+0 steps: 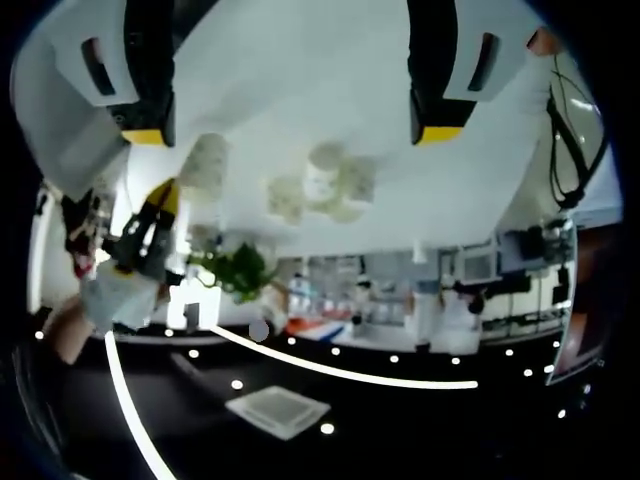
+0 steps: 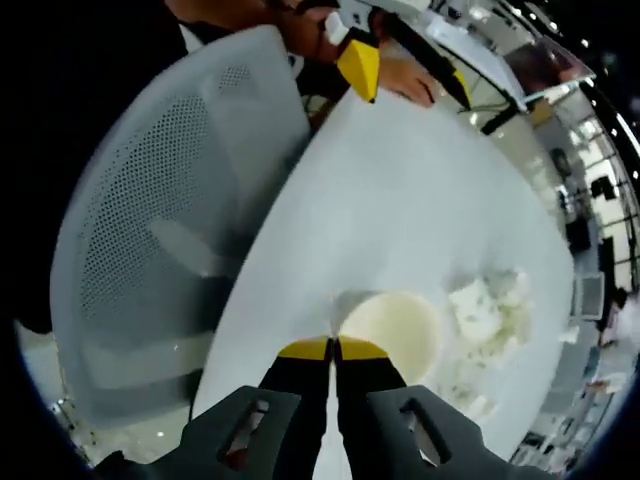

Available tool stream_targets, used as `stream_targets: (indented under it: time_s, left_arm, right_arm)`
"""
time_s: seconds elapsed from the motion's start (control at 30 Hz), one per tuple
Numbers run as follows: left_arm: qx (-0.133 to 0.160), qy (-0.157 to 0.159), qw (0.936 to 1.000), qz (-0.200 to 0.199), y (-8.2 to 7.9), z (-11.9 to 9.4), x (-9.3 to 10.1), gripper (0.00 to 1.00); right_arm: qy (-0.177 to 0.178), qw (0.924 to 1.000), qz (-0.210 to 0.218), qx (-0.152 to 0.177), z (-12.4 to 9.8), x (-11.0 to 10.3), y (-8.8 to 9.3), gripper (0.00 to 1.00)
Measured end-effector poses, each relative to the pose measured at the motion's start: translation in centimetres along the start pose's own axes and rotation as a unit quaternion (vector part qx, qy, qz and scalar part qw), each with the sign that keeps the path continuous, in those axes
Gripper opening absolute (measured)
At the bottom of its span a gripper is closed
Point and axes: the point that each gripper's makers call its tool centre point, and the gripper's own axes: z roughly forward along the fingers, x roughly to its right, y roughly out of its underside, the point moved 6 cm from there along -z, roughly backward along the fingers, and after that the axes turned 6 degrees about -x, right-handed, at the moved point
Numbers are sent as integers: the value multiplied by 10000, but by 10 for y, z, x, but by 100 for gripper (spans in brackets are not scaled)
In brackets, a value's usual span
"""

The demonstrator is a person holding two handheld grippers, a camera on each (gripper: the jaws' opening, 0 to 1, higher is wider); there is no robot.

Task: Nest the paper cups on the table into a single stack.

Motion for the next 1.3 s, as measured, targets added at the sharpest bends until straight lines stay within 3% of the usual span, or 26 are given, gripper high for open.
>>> stream_targets:
  time_s: [0.23, 0.53, 1.07, 1.2, 1.3]
  left_arm:
    - [-45, -28, 10000, -28, 3, -4, 1, 98]
    - [-62, -54, 10000, -46, 4, -8, 0, 98]
    - [-57, -91, 9999, -80, 5, -11, 0, 97]
    - [-58, -100, 9999, -80, 4, -11, 0, 97]
    - [-47, -117, 9999, -68, 3, -11, -1, 98]
  right_arm:
    - [-144, 9996, -216, -122, 22, -4, 0, 0]
    - [-230, 9995, -200, -121, 34, -7, -1, 0]
    - [-205, 9993, -307, 115, 33, -7, -5, 0]
    - [-81, 9990, -388, 212, 31, -4, -6, 7]
    - [-308, 9987, -116, 380, 28, -7, -7, 8]
